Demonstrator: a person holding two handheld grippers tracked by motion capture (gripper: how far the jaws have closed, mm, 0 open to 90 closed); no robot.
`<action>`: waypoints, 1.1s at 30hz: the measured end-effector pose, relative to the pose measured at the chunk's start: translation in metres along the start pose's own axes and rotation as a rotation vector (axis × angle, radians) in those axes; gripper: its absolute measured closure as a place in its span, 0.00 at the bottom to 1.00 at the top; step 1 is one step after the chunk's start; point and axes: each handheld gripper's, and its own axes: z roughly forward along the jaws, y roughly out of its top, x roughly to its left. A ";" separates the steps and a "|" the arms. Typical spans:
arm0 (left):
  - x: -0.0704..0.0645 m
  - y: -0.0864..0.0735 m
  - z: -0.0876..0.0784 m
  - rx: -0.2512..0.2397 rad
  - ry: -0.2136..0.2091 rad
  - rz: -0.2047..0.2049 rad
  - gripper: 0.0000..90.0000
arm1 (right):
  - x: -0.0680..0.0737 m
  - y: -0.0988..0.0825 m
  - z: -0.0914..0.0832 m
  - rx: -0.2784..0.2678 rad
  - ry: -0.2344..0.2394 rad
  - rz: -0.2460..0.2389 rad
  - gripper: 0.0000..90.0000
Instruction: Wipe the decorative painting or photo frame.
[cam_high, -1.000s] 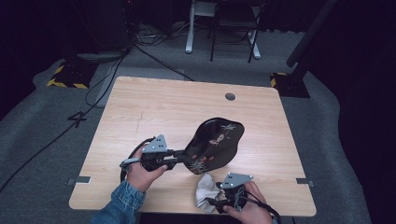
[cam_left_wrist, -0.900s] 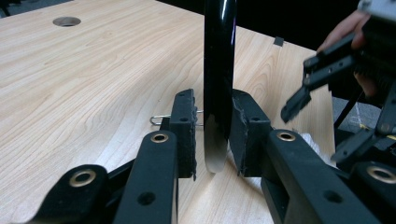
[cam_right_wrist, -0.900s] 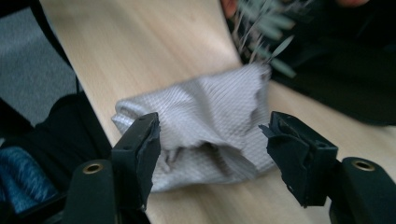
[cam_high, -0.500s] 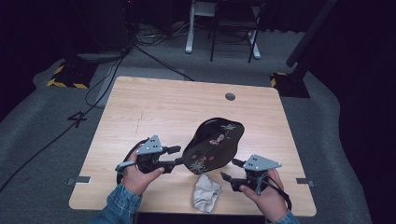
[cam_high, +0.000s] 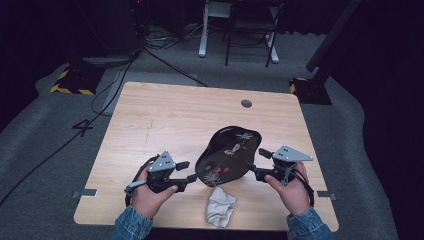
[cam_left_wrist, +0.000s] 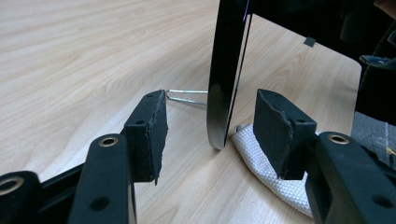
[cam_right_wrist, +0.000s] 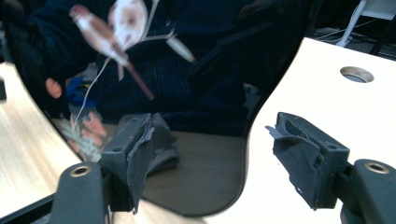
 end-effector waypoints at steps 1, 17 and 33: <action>0.000 -0.001 0.003 -0.001 0.003 -0.007 0.50 | -0.002 0.001 0.002 -0.002 0.003 0.005 0.32; -0.002 0.001 0.013 -0.018 -0.025 -0.043 0.81 | -0.004 0.006 0.024 0.005 0.065 0.020 0.35; 0.006 0.008 0.011 0.030 -0.028 0.030 0.84 | -0.003 0.007 0.018 0.004 0.054 0.019 0.44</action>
